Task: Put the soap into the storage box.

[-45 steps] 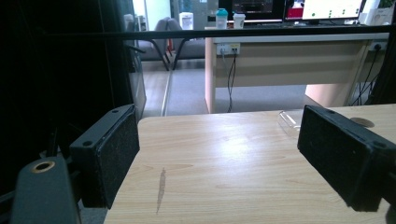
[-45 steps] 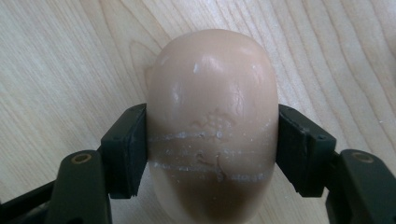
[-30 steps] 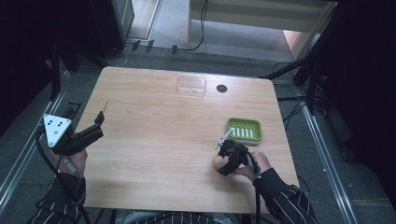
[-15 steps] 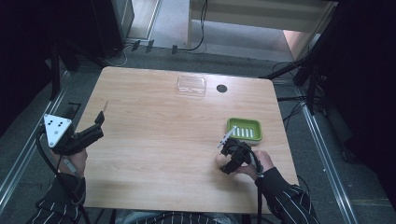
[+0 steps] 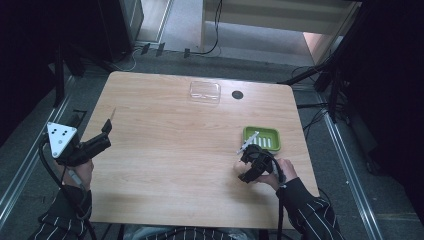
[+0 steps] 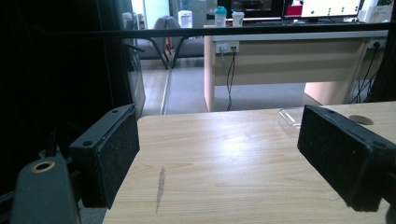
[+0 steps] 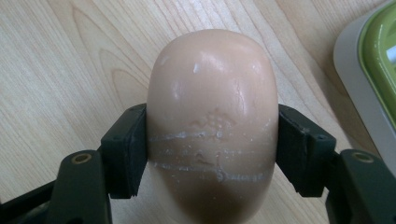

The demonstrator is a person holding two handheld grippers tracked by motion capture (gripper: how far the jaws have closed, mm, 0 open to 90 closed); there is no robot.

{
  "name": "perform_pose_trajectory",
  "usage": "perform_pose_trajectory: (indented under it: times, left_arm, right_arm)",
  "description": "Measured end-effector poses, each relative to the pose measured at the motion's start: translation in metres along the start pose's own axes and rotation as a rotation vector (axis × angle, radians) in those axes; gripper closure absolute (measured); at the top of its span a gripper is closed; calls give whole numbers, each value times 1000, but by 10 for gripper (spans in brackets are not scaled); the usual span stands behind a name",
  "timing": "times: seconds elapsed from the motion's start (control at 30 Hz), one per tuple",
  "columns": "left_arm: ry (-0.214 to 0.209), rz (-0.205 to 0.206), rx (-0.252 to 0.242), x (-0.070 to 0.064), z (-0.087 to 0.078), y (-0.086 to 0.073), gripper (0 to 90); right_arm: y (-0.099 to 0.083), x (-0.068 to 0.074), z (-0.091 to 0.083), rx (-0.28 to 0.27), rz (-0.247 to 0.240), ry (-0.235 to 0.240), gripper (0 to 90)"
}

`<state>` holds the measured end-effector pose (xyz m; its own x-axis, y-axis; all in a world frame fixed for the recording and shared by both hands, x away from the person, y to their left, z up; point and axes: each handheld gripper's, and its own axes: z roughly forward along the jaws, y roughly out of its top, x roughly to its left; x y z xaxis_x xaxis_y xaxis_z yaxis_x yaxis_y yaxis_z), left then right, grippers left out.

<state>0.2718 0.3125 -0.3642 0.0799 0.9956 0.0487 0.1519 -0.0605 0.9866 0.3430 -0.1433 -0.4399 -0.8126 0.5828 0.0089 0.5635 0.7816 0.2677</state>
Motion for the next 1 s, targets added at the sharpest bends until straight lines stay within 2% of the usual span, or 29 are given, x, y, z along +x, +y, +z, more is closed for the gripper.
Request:
perform_pose_trajectory:
  times: [0.3, 0.63, 0.9, 0.93, 1.0]
  left_arm:
    - [2, 1, -1, 0, 0, 0, 135]
    - [-1, 4, -1, 0, 0, 0, 135]
    - [0, 3, 0, 0, 0, 0, 135]
    - [-2, 4, 0, 0, 0, 0, 135]
    - [-3, 5, 1, 0, 0, 0, 135]
  right_arm:
    - [-2, -7, -6, -13, 0, -13, 341]
    - [-3, -13, -17, -34, 9, -48, 341]
    - [-1, -20, -24, -52, -10, -59, 341]
    - [1, -22, -26, -56, -25, -57, 341]
    - [1, -23, -27, -58, -20, -59, 341]
